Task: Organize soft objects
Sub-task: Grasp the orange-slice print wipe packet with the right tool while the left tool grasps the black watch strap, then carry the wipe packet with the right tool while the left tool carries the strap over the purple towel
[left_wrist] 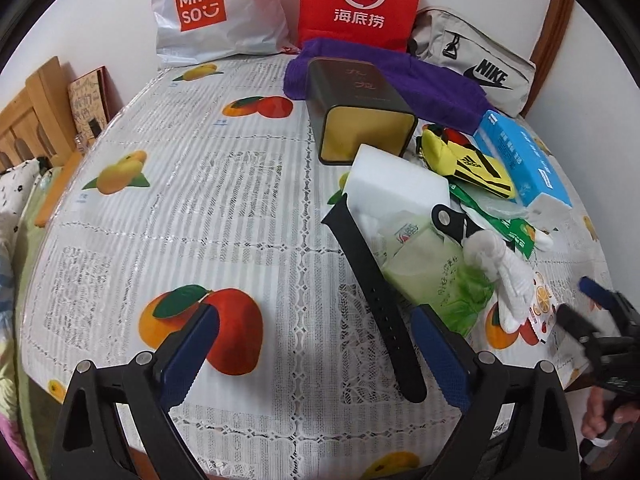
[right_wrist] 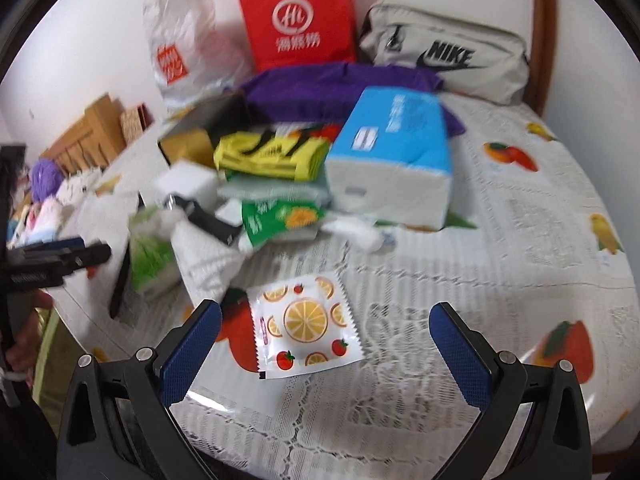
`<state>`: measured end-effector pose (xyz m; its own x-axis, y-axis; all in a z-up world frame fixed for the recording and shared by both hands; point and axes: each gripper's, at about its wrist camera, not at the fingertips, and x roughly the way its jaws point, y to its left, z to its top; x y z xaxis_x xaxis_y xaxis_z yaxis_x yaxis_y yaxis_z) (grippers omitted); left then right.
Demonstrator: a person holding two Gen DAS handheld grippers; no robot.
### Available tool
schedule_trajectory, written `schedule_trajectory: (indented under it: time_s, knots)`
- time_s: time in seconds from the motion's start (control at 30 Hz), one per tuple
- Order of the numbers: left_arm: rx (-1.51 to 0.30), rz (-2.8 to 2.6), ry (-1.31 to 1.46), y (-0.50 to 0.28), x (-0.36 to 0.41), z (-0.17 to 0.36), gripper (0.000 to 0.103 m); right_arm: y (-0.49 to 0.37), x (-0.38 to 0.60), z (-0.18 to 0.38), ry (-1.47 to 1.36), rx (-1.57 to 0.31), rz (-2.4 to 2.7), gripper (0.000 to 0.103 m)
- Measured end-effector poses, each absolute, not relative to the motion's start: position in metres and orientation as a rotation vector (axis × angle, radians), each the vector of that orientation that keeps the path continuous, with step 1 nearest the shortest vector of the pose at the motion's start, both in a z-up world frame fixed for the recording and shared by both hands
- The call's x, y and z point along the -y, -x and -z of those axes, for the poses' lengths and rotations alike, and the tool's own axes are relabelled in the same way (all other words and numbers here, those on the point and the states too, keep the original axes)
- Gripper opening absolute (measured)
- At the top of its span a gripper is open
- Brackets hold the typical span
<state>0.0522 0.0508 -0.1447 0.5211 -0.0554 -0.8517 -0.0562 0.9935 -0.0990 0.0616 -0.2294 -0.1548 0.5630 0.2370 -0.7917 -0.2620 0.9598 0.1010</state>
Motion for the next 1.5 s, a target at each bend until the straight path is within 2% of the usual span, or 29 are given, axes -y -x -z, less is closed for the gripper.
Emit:
schedule_trajectory:
  time_s: [0.13,0.3,0.37,0.43,0.5,0.53,0.57,0.6,0.63,0.67,0.73,0.87,1.03,1.07,1.1,1.13,1.17,1.37,1.43,1.5]
  knots:
    - [-0.996,0.051,0.12,-0.052,-0.046,0.145,0.096,-0.065,0.218,0.176,0.06,-0.972,-0.315,0.101]
    - [-1.022,0.082,0.048,-0.06,-0.031,0.159,0.096,-0.057,0.206,0.187,0.132,-0.913,-0.31,0.098]
    - [-1.029,0.091,0.044,-0.062,-0.029,0.164,0.094,-0.056,0.209,0.187,0.132,-0.898,-0.301,0.087]
    - [-1.034,0.103,0.04,-0.064,-0.03,0.168,0.084,-0.055,0.213,0.185,0.124,-0.891,-0.298,0.078]
    - [-1.023,0.106,0.029,-0.063,-0.036,0.166,0.081,-0.057,0.219,0.183,0.124,-0.889,-0.287,0.063]
    - [-1.023,0.118,0.04,-0.063,-0.039,0.166,0.078,-0.058,0.223,0.182,0.121,-0.89,-0.283,0.062]
    - [-1.019,0.125,0.049,-0.063,-0.042,0.165,0.07,-0.058,0.224,0.181,0.119,-0.892,-0.284,0.062]
    - [-1.015,0.113,0.043,-0.062,-0.045,0.164,0.058,-0.057,0.225,0.18,0.12,-0.892,-0.286,0.06]
    - [-1.012,0.097,0.024,-0.062,-0.045,0.165,0.052,-0.056,0.224,0.18,0.126,-0.888,-0.286,0.059]
    - [-1.009,0.091,0.008,-0.063,-0.045,0.165,0.046,-0.057,0.223,0.181,0.13,-0.885,-0.287,0.053]
    - [-0.999,0.102,0.01,-0.064,-0.047,0.165,0.046,-0.057,0.222,0.18,0.13,-0.882,-0.291,0.043]
    - [-0.994,0.093,-0.008,-0.065,-0.043,0.166,0.046,-0.058,0.22,0.18,0.138,-0.881,-0.299,0.04]
    - [-0.992,0.031,-0.045,-0.06,-0.032,0.168,0.056,-0.057,0.221,0.179,0.139,-0.877,-0.311,0.037]
    - [-1.0,0.018,-0.027,-0.057,-0.034,0.168,0.054,-0.058,0.222,0.179,0.14,-0.877,-0.312,0.036]
    - [-1.005,0.013,-0.008,-0.056,-0.038,0.167,0.048,-0.057,0.222,0.179,0.142,-0.878,-0.313,0.036]
    - [-1.003,0.005,-0.007,-0.054,-0.041,0.167,0.032,-0.056,0.223,0.179,0.143,-0.879,-0.315,0.036]
    - [-0.997,0.005,-0.011,-0.054,-0.043,0.166,0.023,-0.056,0.224,0.179,0.141,-0.879,-0.317,0.036]
    - [-0.99,0.015,0.0,-0.057,-0.046,0.165,0.022,-0.055,0.226,0.179,0.128,-0.874,-0.323,0.037]
    - [-0.986,0.014,-0.01,-0.058,-0.045,0.166,0.028,-0.055,0.228,0.179,0.116,-0.878,-0.327,0.037]
    - [-0.97,0.004,-0.026,-0.059,-0.042,0.167,0.03,-0.057,0.23,0.179,0.098,-0.88,-0.329,0.037]
